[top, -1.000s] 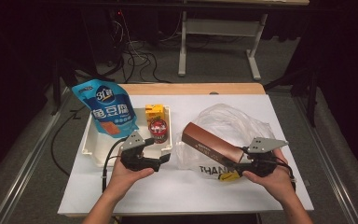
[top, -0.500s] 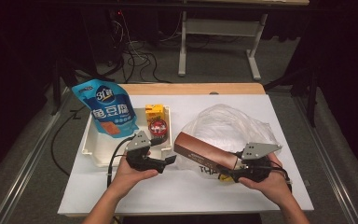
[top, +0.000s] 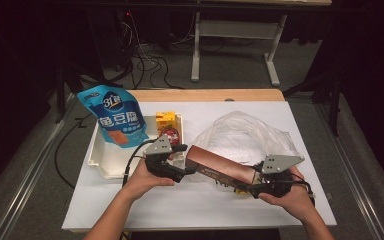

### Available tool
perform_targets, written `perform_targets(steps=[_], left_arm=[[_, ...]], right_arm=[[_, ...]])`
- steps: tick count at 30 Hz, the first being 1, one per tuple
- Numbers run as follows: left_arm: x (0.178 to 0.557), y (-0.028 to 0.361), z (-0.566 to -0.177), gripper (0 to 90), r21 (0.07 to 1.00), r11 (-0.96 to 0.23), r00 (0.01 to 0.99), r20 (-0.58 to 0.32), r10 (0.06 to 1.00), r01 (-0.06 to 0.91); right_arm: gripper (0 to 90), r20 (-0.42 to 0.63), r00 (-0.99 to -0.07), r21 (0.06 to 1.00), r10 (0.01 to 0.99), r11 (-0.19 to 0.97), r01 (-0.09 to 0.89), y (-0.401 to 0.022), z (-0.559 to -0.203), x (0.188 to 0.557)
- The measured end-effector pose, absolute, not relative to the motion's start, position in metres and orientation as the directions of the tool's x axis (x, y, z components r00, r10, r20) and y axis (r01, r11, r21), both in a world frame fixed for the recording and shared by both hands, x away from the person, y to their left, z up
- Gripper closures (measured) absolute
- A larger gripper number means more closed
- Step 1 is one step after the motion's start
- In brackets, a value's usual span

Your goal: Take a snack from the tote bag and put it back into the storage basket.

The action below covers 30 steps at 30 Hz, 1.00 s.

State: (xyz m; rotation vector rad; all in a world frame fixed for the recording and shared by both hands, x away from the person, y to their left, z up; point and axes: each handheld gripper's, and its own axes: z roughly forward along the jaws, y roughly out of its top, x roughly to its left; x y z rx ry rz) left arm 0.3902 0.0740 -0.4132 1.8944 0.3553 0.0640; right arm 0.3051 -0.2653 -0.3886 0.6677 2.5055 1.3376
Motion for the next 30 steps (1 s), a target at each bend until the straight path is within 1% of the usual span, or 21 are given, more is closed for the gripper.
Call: perform_targets(steps=[5, 13, 17, 18, 20, 21, 22, 24, 25, 27, 30], left_arm=[[0.394, 0.070, -0.415, 15.3, 0.929, -0.303, 0.969, -0.161, 0.189, 0.213], [0.393, 0.063, -0.419, 14.7, 0.923, -0.322, 0.977, -0.183, 0.111, 0.209], [0.390, 0.059, -0.421, 15.3, 0.916, -0.355, 0.982, -0.170, 0.080, 0.188], [0.389, 0.059, -0.421, 19.1, 0.918, -0.355, 0.984, -0.160, 0.073, 0.175], [0.386, 0.062, -0.420, 23.1, 0.927, -0.347, 0.990, -0.129, 0.061, 0.142], [0.385, 0.065, -0.418, 28.1, 0.934, -0.332, 0.991, -0.125, 0.038, 0.131], [0.384, 0.067, -0.417, 35.0, 0.939, -0.321, 0.991, -0.129, 0.015, 0.127], [0.378, 0.067, -0.412, 43.0, 0.945, -0.309, 0.992, -0.122, -0.034, 0.106], [0.375, 0.066, -0.411, 46.0, 0.947, -0.310, 0.995, -0.098, -0.018, 0.087], [0.374, 0.069, -0.409, 46.7, 0.950, -0.301, 0.996, -0.092, 0.000, 0.088], [0.377, 0.081, -0.409, 47.0, 0.961, -0.243, 0.992, -0.125, 0.035, 0.130]], right_arm=[[45.9, 0.024, -0.884, 0.828, 0.467, 0.487, 0.280, -0.266, -0.390, 0.305], [45.9, 0.043, -0.903, 0.826, 0.427, 0.493, 0.272, -0.266, -0.392, 0.306], [45.9, 0.044, -0.913, 0.825, 0.406, 0.500, 0.262, -0.266, -0.392, 0.306], [45.7, 0.048, -0.915, 0.827, 0.401, 0.497, 0.261, -0.266, -0.392, 0.306], [45.0, 0.060, -0.916, 0.831, 0.396, 0.489, 0.265, -0.267, -0.393, 0.307], [43.0, 0.075, -0.916, 0.840, 0.394, 0.471, 0.271, -0.271, -0.393, 0.308], [36.9, 0.088, -0.905, 0.858, 0.415, 0.430, 0.280, -0.275, -0.394, 0.309], [27.7, 0.105, -0.886, 0.864, 0.452, 0.400, 0.306, -0.280, -0.394, 0.312], [23.3, 0.106, -0.876, 0.864, 0.470, 0.392, 0.315, -0.282, -0.395, 0.314], [21.5, 0.109, -0.858, 0.870, 0.501, 0.370, 0.326, -0.286, -0.395, 0.315], [15.5, 0.118, -0.823, 0.878, 0.555, 0.329, 0.348, -0.293, -0.392, 0.314]])
